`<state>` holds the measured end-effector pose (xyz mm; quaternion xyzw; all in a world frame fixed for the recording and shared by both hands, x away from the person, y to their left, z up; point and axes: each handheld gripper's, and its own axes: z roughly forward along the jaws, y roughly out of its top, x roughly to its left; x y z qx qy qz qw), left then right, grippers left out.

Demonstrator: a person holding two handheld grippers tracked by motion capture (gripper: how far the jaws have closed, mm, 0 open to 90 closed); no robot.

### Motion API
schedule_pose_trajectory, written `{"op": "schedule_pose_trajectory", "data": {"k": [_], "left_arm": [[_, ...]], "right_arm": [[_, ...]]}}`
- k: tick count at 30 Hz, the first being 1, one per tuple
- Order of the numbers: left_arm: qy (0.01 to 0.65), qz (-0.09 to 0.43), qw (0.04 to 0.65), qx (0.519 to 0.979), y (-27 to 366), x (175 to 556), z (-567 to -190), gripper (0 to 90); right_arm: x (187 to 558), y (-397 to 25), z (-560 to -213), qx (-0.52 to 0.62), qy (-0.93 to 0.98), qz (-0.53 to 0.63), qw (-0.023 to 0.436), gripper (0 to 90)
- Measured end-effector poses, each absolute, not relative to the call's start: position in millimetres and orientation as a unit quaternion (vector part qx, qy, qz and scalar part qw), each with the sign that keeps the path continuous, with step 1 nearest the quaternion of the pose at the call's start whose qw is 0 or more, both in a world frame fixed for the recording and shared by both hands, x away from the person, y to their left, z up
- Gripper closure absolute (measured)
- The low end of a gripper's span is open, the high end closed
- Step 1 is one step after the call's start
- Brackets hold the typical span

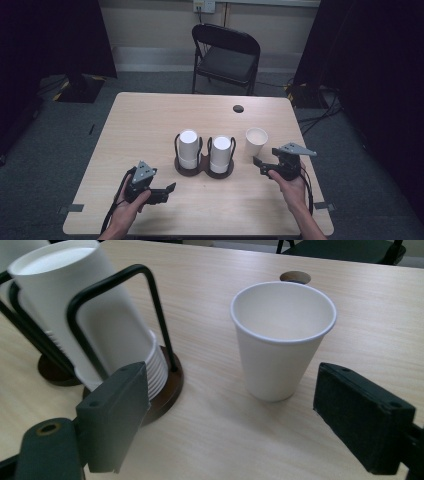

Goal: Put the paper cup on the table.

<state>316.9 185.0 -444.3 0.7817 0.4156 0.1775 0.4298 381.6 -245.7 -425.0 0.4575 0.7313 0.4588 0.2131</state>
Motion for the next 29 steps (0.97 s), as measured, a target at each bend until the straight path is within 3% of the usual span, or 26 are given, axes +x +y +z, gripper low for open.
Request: {"op": "schedule_pose_trajectory", "data": {"k": [18, 23, 29], "left_arm": [[0.448, 0.187, 0.427, 0.762, 196.1, 323.7, -448.5, 15.9], [0.452, 0.192, 0.423, 0.762, 199.7, 326.6, -450.6, 16.0], [0.449, 0.193, 0.422, 0.763, 198.1, 326.6, -451.9, 15.9]], "right_arm": [[323.7, -222.0, -430.0, 0.432, 0.751, 0.460, 0.191, 16.5], [319.6, -220.7, -446.5, 0.435, 0.761, 0.447, 0.179, 16.5], [320.2, -225.7, -446.8, 0.439, 0.753, 0.447, 0.198, 16.2]]}}
